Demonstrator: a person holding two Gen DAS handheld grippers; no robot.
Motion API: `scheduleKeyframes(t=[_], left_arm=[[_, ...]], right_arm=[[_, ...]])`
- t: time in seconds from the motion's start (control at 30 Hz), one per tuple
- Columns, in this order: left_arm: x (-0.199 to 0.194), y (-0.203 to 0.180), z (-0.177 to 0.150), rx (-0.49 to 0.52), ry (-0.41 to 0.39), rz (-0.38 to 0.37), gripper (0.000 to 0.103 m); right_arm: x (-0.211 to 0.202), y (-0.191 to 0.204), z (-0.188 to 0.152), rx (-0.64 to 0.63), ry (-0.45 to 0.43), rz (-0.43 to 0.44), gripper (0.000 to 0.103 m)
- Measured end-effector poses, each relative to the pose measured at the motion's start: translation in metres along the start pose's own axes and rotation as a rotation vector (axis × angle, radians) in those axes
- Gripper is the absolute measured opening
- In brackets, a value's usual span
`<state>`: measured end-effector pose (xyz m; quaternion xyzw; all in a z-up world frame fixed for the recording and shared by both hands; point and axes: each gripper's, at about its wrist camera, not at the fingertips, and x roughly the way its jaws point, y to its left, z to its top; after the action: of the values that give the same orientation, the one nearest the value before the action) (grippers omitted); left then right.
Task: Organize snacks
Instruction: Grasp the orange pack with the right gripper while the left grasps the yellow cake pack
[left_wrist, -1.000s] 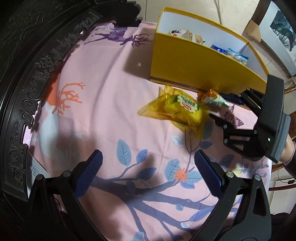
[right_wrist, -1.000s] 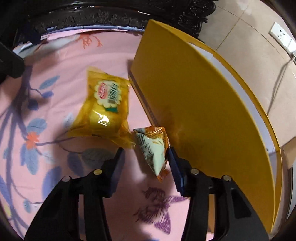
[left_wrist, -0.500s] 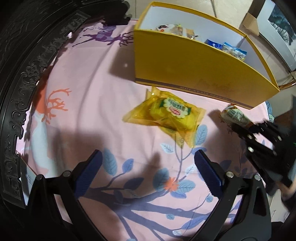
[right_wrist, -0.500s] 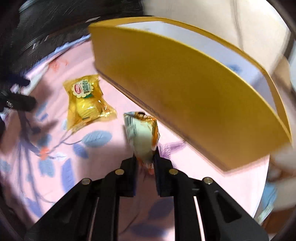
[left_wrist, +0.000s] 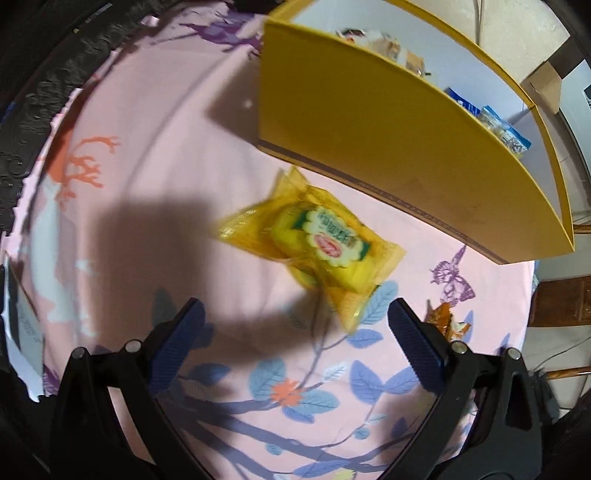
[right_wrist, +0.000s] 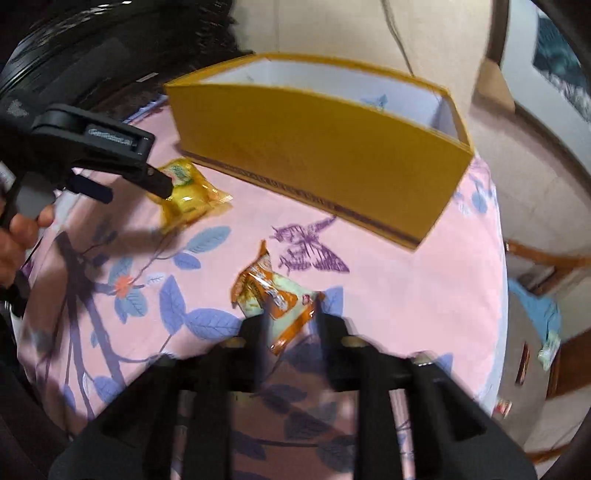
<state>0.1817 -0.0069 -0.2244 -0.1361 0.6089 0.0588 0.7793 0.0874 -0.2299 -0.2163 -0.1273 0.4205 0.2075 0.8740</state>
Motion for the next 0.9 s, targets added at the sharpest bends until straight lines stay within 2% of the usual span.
scheduleKeyframes(t=[0.07, 0.13, 0.2, 0.27, 0.3, 0.33, 0.4, 0.43, 0.5, 0.63, 0.73, 0.8, 0.9], left_arm=[[0.001, 0.005, -0.003, -0.007, 0.013, 0.007, 0.101], [0.003, 0.011, -0.007, -0.021, 0.029, 0.005, 0.101], [0.003, 0.013, -0.011, -0.028, 0.038, -0.001, 0.101], [0.002, 0.013, -0.013, -0.015, 0.042, -0.002, 0.101], [0.001, 0.012, -0.014, -0.008, 0.039, 0.001, 0.101], [0.0, 0.012, -0.014, -0.003, 0.035, 0.006, 0.101], [-0.001, 0.012, -0.014, -0.006, 0.035, 0.013, 0.101], [0.0, 0.012, -0.013, -0.016, 0.038, 0.016, 0.101], [0.004, 0.012, -0.011, -0.033, 0.047, 0.017, 0.101], [0.017, 0.002, 0.007, -0.064, 0.066, 0.006, 0.101], [0.021, -0.008, 0.019, -0.11, 0.045, 0.011, 0.101], [0.025, -0.014, 0.029, -0.166, 0.033, 0.018, 0.101], [0.036, -0.014, 0.041, -0.322, 0.038, 0.006, 0.101]], right_arm=[[-0.004, 0.005, 0.002, -0.094, -0.037, 0.015, 0.068], [0.006, 0.02, 0.004, -0.278, -0.055, 0.034, 0.069], [0.024, 0.03, 0.003, -0.437, -0.026, 0.051, 0.069], [0.046, 0.031, 0.003, -0.52, 0.031, 0.112, 0.069], [0.055, 0.028, 0.005, -0.517, 0.061, 0.141, 0.068], [0.061, 0.024, 0.006, -0.498, 0.081, 0.175, 0.063], [0.067, 0.008, 0.012, -0.388, 0.112, 0.266, 0.046], [0.068, 0.003, 0.014, -0.358, 0.117, 0.265, 0.038], [0.066, 0.0, 0.015, -0.338, 0.122, 0.256, 0.031], [0.05, -0.006, 0.008, -0.192, 0.105, 0.224, 0.028], [0.04, -0.008, -0.004, -0.104, 0.105, 0.211, 0.028], [0.035, -0.009, -0.012, -0.039, 0.112, 0.218, 0.028], [0.026, -0.005, -0.024, 0.023, 0.108, 0.224, 0.028]])
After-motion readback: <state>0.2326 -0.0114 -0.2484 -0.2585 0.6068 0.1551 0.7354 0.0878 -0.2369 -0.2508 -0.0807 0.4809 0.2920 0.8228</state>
